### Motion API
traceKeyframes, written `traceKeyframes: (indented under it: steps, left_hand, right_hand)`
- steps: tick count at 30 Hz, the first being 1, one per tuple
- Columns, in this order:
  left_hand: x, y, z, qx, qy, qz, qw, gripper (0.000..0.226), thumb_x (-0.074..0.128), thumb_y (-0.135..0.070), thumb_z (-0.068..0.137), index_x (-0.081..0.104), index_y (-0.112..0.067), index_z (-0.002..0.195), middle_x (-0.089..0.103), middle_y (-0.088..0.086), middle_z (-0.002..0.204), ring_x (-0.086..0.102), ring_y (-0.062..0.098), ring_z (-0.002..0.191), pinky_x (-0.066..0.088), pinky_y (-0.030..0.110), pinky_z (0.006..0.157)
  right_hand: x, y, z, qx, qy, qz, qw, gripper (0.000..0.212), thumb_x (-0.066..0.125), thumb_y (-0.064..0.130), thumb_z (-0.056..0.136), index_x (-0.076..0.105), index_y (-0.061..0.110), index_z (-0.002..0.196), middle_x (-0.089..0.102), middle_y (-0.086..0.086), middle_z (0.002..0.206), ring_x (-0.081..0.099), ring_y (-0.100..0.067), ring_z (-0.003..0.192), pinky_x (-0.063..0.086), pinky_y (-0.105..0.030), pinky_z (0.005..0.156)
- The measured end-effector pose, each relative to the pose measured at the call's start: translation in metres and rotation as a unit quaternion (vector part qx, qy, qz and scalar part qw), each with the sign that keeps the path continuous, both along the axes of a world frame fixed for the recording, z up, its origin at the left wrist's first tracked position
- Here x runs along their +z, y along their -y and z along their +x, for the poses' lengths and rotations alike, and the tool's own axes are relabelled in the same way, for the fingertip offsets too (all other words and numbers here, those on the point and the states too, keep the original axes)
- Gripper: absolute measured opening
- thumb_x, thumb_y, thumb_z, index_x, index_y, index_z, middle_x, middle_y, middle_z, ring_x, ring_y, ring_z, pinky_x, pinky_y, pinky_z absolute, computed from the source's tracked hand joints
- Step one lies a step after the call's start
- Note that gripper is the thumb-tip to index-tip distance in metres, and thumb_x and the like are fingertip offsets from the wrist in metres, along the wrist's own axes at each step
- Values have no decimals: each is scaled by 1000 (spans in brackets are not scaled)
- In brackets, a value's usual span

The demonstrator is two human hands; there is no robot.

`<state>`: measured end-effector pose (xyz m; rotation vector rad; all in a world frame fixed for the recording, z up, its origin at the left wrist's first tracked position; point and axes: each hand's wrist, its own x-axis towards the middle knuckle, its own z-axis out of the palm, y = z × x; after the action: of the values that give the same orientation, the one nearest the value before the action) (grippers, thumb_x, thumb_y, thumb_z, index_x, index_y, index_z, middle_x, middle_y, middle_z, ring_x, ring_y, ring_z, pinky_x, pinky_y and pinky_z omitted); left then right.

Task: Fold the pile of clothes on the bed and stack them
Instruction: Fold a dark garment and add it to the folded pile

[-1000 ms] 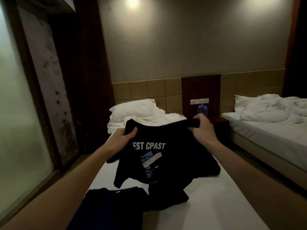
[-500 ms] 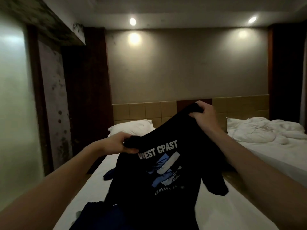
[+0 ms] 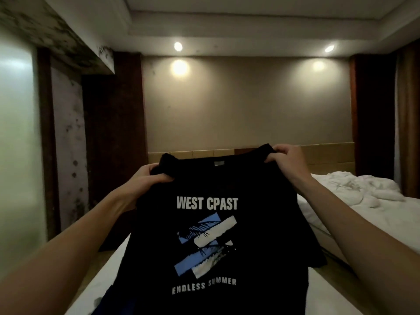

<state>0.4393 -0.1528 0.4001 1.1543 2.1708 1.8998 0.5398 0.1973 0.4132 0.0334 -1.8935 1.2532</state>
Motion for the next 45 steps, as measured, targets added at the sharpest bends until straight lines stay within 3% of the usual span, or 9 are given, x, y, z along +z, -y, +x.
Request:
traceKeyframes:
  steps: [3,7,11,16,24,32,36,41,45]
  left_hand:
    - [-6,2,-33,-26,59,6,998,87,98,-47,40,68,-12,115,74,10,100,72,21,80,60,28,65]
    - [-32,-11,-91,2,116,13,993,45,79,-38,78,70,-14,116,70,14,104,67,23,86,56,32,74]
    - [-85,-39,-170,213,-56,-102,970,32,66,-34,93,61,-4,101,65,26,95,63,25,80,48,41,74]
    - [-158,-74,-271,338,-143,-233,901,35,68,-51,87,56,-20,76,62,-2,73,61,17,71,47,38,64]
    - [-345,-141,-436,408,-135,-372,823,46,54,-64,87,57,-19,78,65,4,80,60,30,85,49,41,71]
    - [-513,-165,-490,395,-80,-421,812,40,58,-57,89,52,-20,75,56,-3,79,56,23,80,41,37,71]
    - [-523,-165,-491,389,-86,-409,821,41,57,-56,91,47,-19,76,50,-4,80,53,22,81,38,37,74]
    - [-499,-150,-464,392,-49,-422,816,45,45,-53,98,57,-15,119,60,5,116,55,26,111,39,41,94]
    - [-469,-109,-432,400,10,-517,756,43,40,-41,101,53,-7,123,54,14,127,51,35,118,38,44,97]
  right_hand:
    - [-11,-9,-23,6,31,4,1000,16,68,3,80,73,17,73,70,-1,73,65,-17,75,46,-28,68]
    - [-34,-22,-79,-1,84,25,996,9,70,10,81,76,18,80,73,-2,80,68,-17,79,48,-28,70]
    - [-73,-37,-156,-19,123,53,991,8,70,17,81,77,20,81,74,3,78,69,-13,81,52,-29,76]
    - [-138,-60,-265,-54,183,93,977,14,67,24,88,72,25,76,68,11,70,63,0,68,40,-19,58]
    - [-337,-85,-446,-113,307,175,929,17,61,23,89,68,12,79,70,-10,79,63,-36,82,51,-42,74]
    - [-516,-116,-517,-99,415,241,871,18,55,25,95,65,12,88,64,-9,85,55,-34,89,47,-42,76]
    - [-539,-114,-513,-123,374,298,870,19,56,23,97,64,7,102,61,-13,97,51,-33,94,43,-43,78]
    - [-512,-113,-490,-127,433,318,834,49,54,42,97,50,10,134,55,-13,127,50,-33,115,42,-44,94]
    - [-485,-133,-457,-112,543,279,784,63,35,61,98,45,11,135,52,-13,136,49,-35,122,39,-48,103]
